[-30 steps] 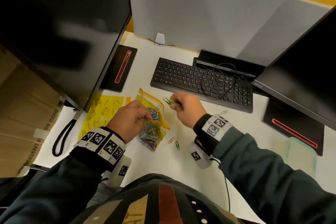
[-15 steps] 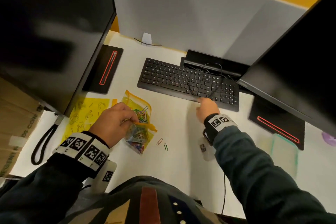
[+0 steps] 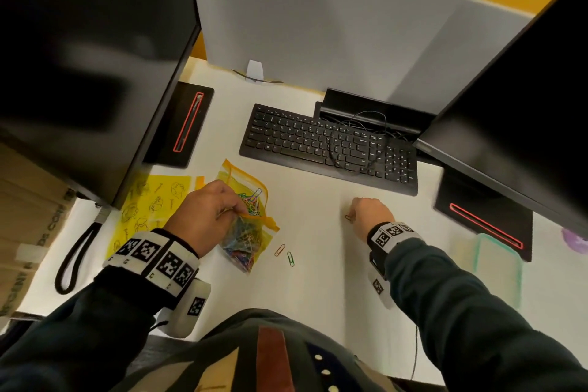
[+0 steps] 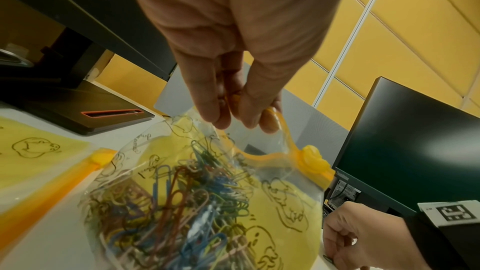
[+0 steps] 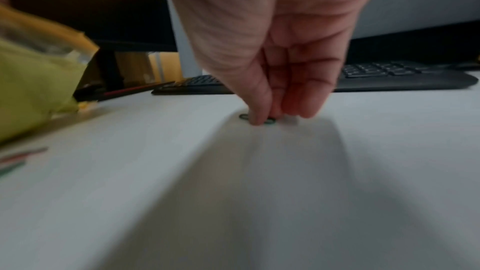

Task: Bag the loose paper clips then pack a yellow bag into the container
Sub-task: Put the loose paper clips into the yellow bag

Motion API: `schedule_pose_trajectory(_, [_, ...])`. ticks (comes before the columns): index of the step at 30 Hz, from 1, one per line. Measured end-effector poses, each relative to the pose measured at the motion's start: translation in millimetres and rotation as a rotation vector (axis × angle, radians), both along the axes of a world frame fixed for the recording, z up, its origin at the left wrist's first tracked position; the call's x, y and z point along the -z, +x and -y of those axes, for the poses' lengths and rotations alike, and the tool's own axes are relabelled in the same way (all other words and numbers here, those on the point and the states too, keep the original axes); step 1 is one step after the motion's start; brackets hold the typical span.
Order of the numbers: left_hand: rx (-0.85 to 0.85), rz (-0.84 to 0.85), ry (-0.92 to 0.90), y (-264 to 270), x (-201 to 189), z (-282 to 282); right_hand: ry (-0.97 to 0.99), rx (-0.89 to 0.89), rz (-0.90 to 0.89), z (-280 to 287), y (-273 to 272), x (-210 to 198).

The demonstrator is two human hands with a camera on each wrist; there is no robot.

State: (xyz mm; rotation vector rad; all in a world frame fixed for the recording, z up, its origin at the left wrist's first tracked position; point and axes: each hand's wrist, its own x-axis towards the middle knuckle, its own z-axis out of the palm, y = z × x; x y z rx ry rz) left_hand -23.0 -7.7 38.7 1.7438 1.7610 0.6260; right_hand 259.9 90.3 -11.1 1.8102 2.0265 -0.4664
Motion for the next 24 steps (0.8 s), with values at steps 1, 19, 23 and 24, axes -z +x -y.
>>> schedule_pose_trajectory(1, [-0.003, 0.002, 0.0, -1, 0, 1, -0.019, 0.014, -0.002, 0, -2, -1])
schedule_pose_trajectory(19, [-0.053, 0.013, -0.004, -13, 0, 12, -0.096, -0.75, -0.307, 62, -61, 6])
schedule_pose_trajectory(23, [-0.057, 0.015, -0.006, -14, -1, 17, -0.146, -0.878, -0.141, 57, -65, 7])
schedule_pose_trajectory(24, [-0.062, 0.013, -0.01, -15, -1, 18, -0.145, -0.895, -0.126, 56, -65, 8])
